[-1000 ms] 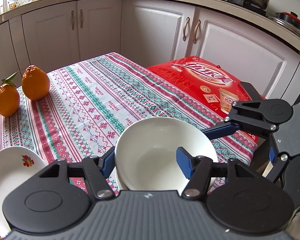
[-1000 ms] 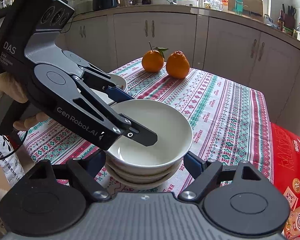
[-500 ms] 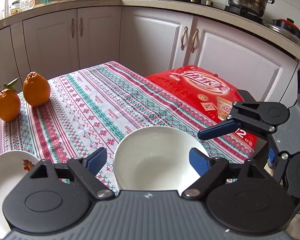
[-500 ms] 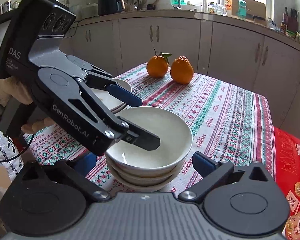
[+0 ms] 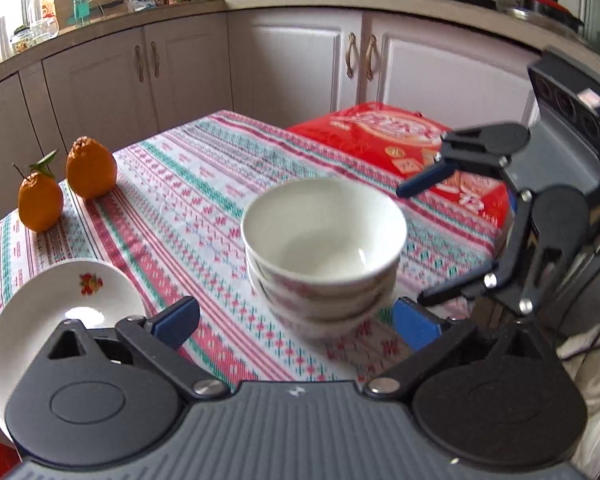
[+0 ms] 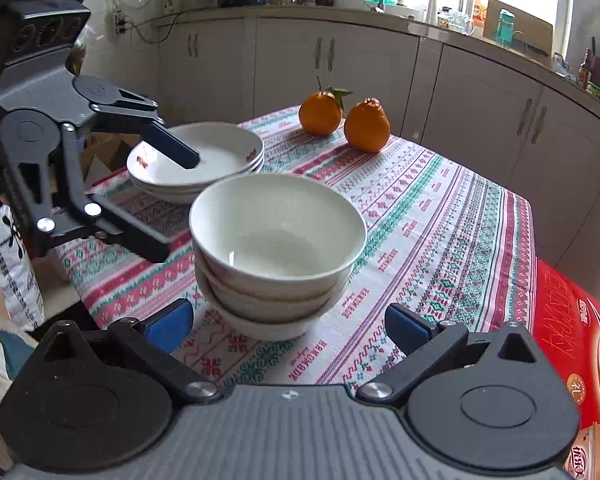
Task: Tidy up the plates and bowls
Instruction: 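Grasp the rim of the three nested bowls with the right tool, then lift and carry the bowl stack toward the white plate stack with the right tool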
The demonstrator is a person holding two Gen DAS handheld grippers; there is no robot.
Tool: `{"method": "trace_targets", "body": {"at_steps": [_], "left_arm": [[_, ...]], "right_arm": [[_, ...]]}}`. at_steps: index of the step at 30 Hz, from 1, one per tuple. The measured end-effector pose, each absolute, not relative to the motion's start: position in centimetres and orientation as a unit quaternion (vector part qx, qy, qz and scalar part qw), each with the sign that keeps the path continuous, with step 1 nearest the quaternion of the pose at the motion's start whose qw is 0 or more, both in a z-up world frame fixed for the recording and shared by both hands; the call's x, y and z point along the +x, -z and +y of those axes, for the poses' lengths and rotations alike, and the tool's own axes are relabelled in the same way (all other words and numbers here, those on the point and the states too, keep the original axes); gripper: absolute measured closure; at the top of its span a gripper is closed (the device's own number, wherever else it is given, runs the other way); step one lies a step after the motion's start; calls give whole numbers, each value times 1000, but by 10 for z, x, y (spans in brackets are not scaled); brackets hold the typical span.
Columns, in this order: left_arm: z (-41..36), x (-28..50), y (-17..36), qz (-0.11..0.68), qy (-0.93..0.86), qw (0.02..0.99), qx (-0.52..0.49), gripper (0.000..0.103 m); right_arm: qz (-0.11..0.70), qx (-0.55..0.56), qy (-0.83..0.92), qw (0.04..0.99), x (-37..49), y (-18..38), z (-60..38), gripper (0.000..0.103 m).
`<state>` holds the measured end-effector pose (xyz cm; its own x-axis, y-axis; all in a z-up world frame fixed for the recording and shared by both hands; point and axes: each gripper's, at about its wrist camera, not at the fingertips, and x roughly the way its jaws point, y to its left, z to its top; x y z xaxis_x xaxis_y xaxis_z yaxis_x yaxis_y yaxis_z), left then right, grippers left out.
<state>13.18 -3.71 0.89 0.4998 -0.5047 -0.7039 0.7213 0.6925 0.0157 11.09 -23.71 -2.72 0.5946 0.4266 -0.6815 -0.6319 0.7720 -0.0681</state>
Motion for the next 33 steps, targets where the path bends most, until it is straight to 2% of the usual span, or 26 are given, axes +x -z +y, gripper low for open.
{"method": "trace_targets", "body": {"at_steps": [12, 23, 25, 33], "left_arm": [[-51, 146, 39, 371, 366, 832, 188, 1], [-60, 167, 45, 378, 419, 796, 220, 4], [-63, 170, 42, 377, 440, 783, 228, 8], [-72, 179, 35, 364, 491, 749, 257, 9]], "right_arm": [[362, -187, -308, 860, 125, 53, -228, 0], [361, -247, -381, 815, 150, 61, -216, 0], [359, -260, -400, 802, 152, 60, -214, 1], [366, -281, -445, 768, 166, 55, -209, 10]]}}
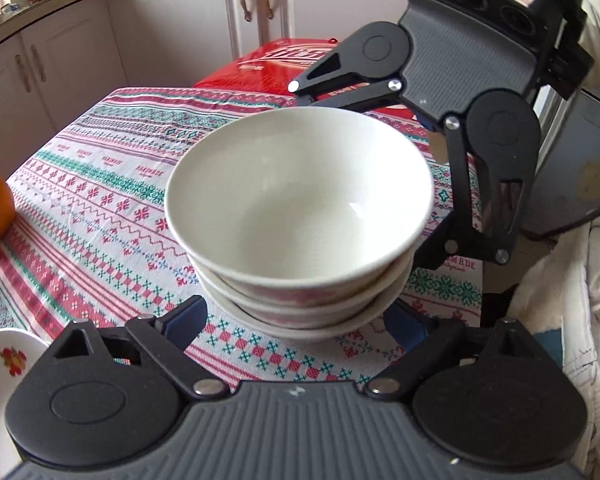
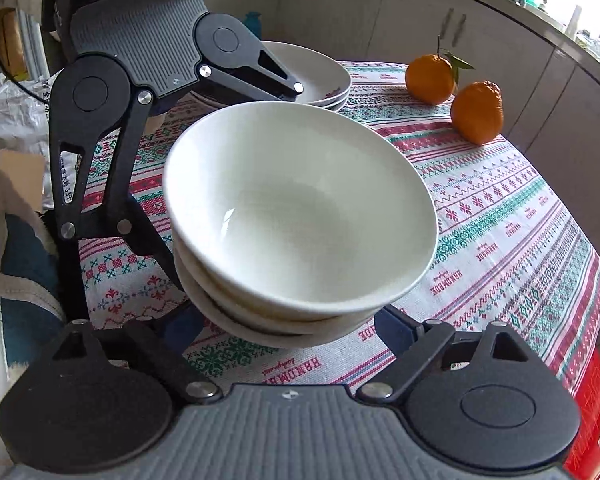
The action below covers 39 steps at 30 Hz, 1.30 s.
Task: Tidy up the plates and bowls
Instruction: 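Lift and carry the bowl stack toward the white plate stack with the right tool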
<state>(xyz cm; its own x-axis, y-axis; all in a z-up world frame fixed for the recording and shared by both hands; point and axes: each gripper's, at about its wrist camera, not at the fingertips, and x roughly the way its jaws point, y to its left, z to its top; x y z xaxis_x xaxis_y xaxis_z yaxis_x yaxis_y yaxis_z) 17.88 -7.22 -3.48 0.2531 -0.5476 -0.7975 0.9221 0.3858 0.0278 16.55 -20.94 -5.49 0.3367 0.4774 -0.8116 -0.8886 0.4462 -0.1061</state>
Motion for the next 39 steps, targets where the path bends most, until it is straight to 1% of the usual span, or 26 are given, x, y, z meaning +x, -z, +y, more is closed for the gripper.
{"method": "trace_targets", "body": {"at_steps": [2, 3, 7, 14, 31, 39], "left_arm": [[-74, 181, 34, 365, 501, 741, 258, 14], [-75, 182, 34, 367, 504, 737, 261, 19], [-77, 189, 37, 370, 516, 724, 269, 20], [-72, 187, 35, 371, 527, 714, 275, 21], [-75, 188, 34, 372, 531, 708, 281, 21], [-69, 183, 25, 368, 532, 715, 267, 21]], "right_arm": [[370, -280, -455, 760, 166, 54, -210, 12], [372, -279, -458, 758, 167, 54, -210, 13], [379, -282, -467, 748, 170, 54, -208, 15], [388, -280, -475, 739, 175, 55, -208, 16], [395, -277, -473, 737, 176, 52, -206, 17], [391, -283, -474, 736, 172, 41, -203, 17]]}}
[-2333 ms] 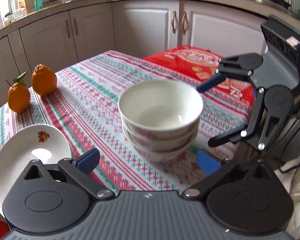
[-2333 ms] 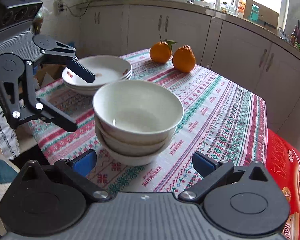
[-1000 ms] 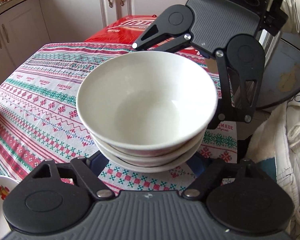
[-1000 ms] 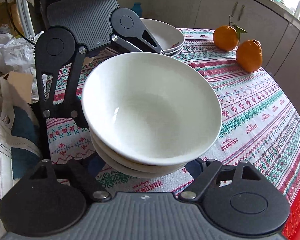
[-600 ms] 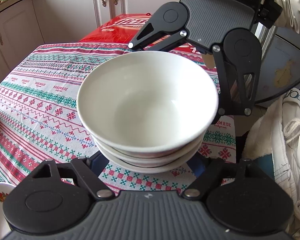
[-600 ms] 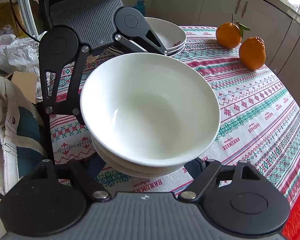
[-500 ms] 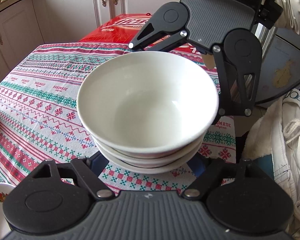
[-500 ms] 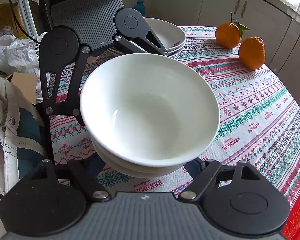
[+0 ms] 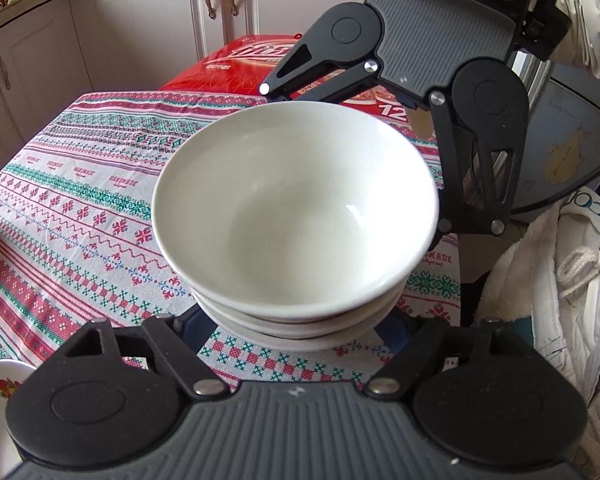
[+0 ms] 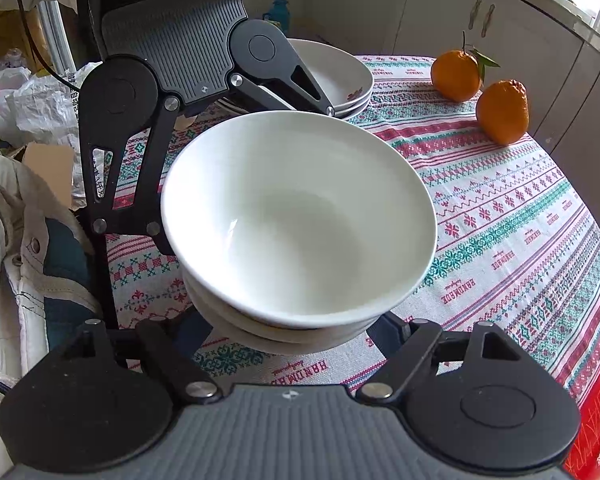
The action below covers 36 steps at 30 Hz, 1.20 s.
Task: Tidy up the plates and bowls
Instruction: 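Lift and carry the bowl stack toward the white plate stack with the right tool, then lower the bowl stack onto the plate stack and open the right tool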
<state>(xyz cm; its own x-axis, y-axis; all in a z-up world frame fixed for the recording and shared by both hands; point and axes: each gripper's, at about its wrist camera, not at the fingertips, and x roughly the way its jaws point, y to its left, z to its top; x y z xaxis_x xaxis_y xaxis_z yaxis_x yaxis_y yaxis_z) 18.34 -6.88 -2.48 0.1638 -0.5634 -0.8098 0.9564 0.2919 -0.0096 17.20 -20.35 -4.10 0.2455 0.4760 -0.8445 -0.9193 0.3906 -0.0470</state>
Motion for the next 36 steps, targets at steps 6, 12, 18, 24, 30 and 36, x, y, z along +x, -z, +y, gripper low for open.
{"method": "trace_targets", "body": {"at_steps": [6, 12, 18, 24, 30, 36], "left_arm": [[-53, 178, 7, 351, 527, 728, 262, 21], [-26, 174, -10, 338, 509, 748, 257, 21], [8, 170, -21, 334, 482, 769, 254, 21], [42, 171, -29, 338, 452, 784, 259, 21], [70, 179, -32, 340, 421, 800, 258, 20], [91, 190, -26, 345, 401, 810, 252, 20]], "right_arm": [[381, -290, -477, 737, 172, 24, -194, 17], [360, -312, -486, 733, 177, 7, -167, 17], [338, -330, -501, 725, 186, -3, -132, 17], [320, -339, -522, 714, 200, -5, -96, 17], [309, -346, -540, 702, 221, -2, -63, 17], [300, -362, -547, 693, 235, 8, -37, 17]]}}
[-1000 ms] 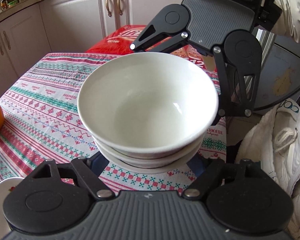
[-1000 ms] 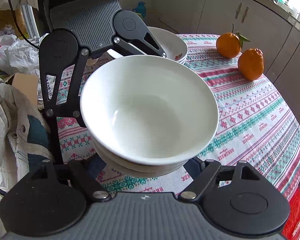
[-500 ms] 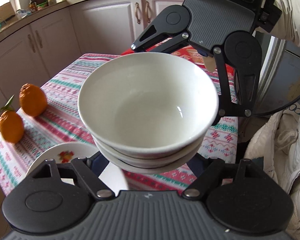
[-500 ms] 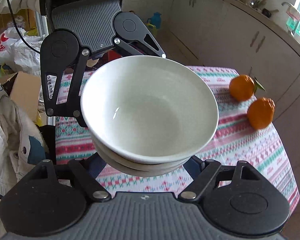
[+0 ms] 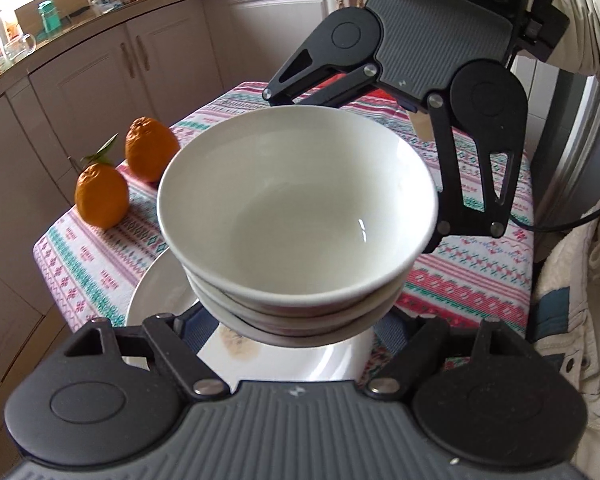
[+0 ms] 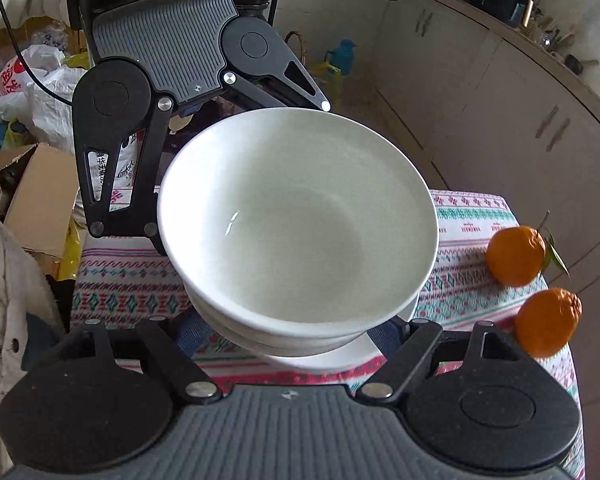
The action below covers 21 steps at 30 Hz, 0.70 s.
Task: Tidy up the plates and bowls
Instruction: 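Lower the bowl stack onto the plate stack and open the right tool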
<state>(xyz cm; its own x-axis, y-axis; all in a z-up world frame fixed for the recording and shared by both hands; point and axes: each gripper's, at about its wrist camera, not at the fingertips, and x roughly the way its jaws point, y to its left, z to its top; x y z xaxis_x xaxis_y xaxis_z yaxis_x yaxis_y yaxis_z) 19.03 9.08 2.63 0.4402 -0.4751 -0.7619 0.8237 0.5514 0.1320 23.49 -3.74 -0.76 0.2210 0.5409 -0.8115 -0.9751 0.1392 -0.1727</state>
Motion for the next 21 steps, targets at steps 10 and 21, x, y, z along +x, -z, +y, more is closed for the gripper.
{"method": "trace_targets", "body": {"at_steps": [10, 21], "left_arm": [[109, 208, -15, 360, 387, 814, 241, 20], [113, 216, -8, 373, 385, 810, 238, 20]], "right_arm": [[308, -364, -555, 682, 256, 18, -11, 17], [321, -348, -556, 683, 261, 22, -11, 17]]}}
